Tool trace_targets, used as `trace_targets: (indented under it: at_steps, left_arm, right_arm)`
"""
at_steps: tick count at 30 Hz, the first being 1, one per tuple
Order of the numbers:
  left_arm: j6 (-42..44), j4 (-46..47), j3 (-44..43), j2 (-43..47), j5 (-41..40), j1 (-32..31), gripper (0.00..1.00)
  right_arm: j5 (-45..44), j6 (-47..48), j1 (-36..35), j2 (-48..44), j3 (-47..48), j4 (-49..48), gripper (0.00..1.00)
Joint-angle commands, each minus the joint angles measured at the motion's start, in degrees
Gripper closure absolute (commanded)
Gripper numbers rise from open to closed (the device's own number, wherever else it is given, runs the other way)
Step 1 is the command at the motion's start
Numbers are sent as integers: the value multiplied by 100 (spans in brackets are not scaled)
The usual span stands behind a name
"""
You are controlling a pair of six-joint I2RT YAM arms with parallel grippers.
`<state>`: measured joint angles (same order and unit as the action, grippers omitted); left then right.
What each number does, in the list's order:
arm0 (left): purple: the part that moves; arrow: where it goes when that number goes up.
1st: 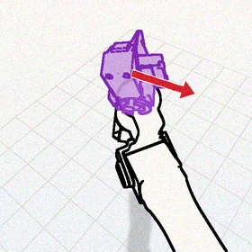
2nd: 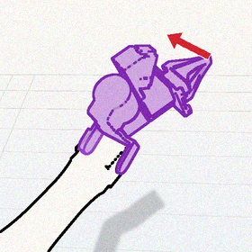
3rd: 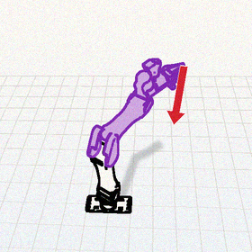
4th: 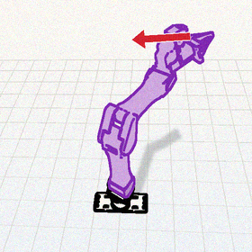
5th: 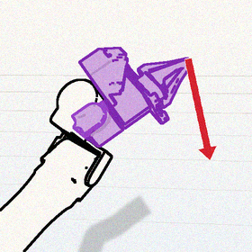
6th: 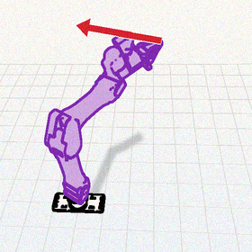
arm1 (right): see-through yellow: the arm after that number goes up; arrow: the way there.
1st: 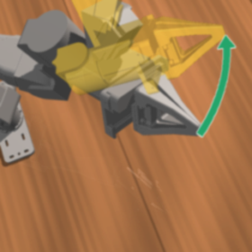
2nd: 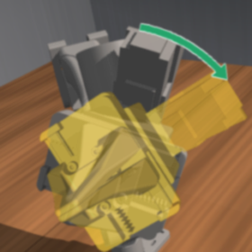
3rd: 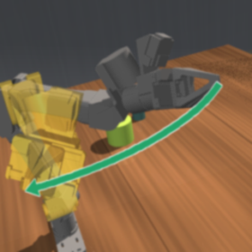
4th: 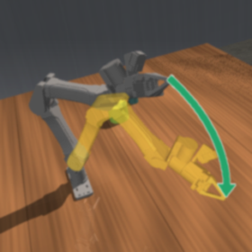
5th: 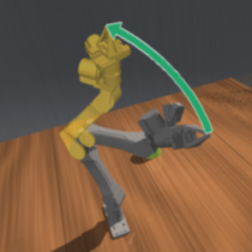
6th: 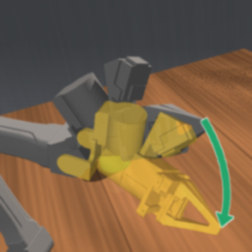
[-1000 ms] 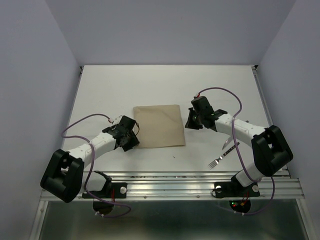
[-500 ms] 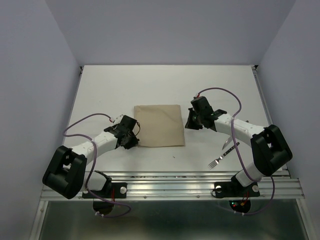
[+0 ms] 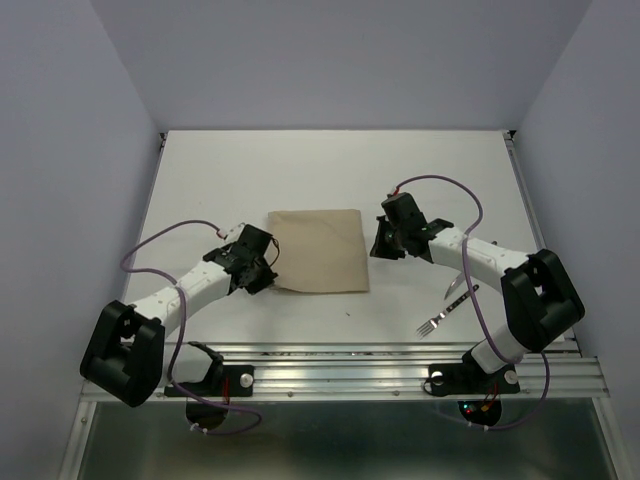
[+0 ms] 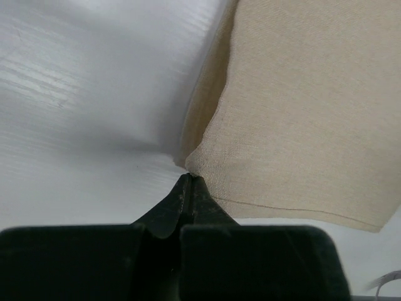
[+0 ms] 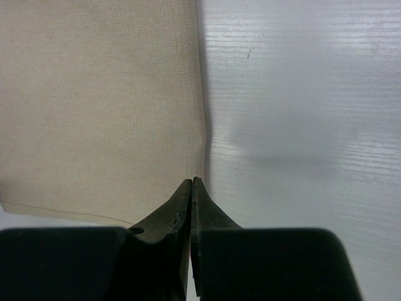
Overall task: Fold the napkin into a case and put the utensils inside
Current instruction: Pick up the top corner of the square folded napkin from the center of the board, then fold the top corner of the square-folded napkin at the center of the board.
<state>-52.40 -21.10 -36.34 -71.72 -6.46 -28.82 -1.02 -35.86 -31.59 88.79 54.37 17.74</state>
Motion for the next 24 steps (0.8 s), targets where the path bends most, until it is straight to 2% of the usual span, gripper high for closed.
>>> trace_targets:
  at_steps: [1, 14, 18, 24]
  left_arm:
    - [238, -342, -611, 212, -259, -19, 100]
    - [731, -228, -1841, -588, -110, -54, 100]
    - [986, -201, -2709, -1079, 48, -168, 100]
    - [1355, -280, -3985, -2275, 259, -423, 100]
  right_arm:
    - [-21, -35, -49, 42, 83, -16, 95]
    - [-74, 0, -49, 208, 293, 46, 95]
    - [-83, -44, -49, 288, 285, 28, 95]
    - [5, -106, -49, 375, 232, -69, 95]
